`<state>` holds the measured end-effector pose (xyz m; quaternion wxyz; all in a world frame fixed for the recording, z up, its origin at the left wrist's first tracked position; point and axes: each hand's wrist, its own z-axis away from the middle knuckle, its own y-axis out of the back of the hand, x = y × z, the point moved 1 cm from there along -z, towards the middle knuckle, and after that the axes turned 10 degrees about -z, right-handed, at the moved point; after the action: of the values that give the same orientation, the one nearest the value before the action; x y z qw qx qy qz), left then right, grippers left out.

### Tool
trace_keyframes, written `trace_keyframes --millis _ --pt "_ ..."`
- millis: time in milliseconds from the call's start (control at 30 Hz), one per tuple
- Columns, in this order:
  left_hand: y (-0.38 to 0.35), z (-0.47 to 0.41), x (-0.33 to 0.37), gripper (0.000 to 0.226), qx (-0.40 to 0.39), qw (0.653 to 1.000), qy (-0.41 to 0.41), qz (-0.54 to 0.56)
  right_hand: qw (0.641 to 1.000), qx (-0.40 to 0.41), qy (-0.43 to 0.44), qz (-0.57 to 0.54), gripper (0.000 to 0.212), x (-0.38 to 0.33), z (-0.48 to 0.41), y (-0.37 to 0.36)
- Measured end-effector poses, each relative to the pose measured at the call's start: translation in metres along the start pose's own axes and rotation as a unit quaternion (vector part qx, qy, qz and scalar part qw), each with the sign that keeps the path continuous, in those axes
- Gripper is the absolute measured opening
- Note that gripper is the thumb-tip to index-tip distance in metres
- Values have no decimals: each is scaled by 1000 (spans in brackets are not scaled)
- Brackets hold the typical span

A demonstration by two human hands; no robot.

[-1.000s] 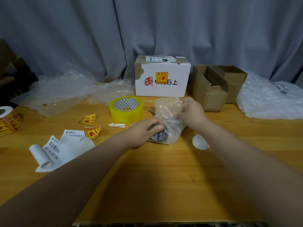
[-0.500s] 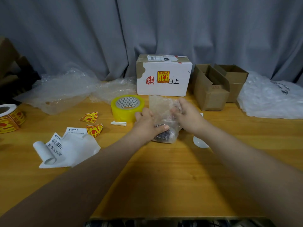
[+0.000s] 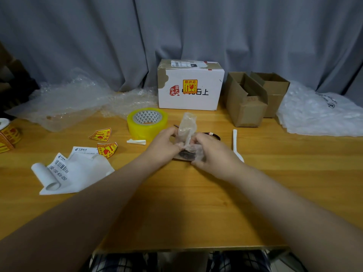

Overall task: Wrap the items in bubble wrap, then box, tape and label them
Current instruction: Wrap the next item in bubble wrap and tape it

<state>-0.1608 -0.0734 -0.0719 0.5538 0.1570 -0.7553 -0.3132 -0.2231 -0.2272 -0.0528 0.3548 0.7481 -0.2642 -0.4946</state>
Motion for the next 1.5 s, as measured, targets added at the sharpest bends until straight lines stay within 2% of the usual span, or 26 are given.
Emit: trace_keyframes --millis 67,133,200,300,400,467,500,567,633,700,833,933,1033,1100,1200,1300,1333,1433,1467,1500 --pt "9 3 -2 12 -29 999 7 34 1000 5 3 -26 25 6 -4 -3" --pt "15 6 -3 20 -58 992 16 112 997 -11 -13 -76 17 13 -6 0" --pt "18 8 0 26 -65 983 27 171 989 -20 -39 -141 20 16 -7 4" --pt "22 15 8 40 -120 974 15 191 981 -48 -37 -187 17 18 -13 8" --pt "24 22 15 23 -206 971 -13 120 976 -51 -39 -210 24 17 -18 9" --pt "22 23 15 23 -157 987 -41 7 968 -34 -44 -243 23 16 -20 10" --pt "21 22 13 23 -118 992 -51 -1 960 -21 -59 -272 24 17 -21 10" --pt "19 23 12 21 -83 993 -64 62 939 5 -99 -328 36 19 -21 10" --pt "14 23 9 25 -64 991 -60 97 938 24 -104 -330 42 20 -22 4" --pt "12 20 8 30 -28 993 -56 101 938 51 -86 -331 39 19 -21 -4" --pt "16 16 17 14 22 988 -42 144 911 134 -49 -388 29 8 -23 -12" --pt "20 16 20 8 37 982 -22 185 894 161 -24 -418 32 3 -20 -8" --pt "23 17 15 13 27 970 26 239 894 122 -26 -430 30 -3 -17 -8" --pt "26 20 14 15 28 961 62 268 868 83 -77 -483 21 -9 -17 -9" --pt "27 25 13 16 36 955 71 285 852 73 -149 -497 40 -15 -21 -10" --pt "26 32 14 16 62 960 57 267 852 49 -188 -486 16 -23 -24 -12" --pt "27 34 13 16 71 962 57 258 850 33 -206 -484 15 -25 -24 -13" --pt "31 40 9 18 75 963 63 250 799 -31 -260 -541 40 -24 -25 -11" --pt "32 41 8 20 75 964 61 248 783 -46 -266 -561 44 -25 -24 -11" --pt "33 42 8 24 73 964 60 250 781 -47 -259 -567 43 -25 -24 -11"
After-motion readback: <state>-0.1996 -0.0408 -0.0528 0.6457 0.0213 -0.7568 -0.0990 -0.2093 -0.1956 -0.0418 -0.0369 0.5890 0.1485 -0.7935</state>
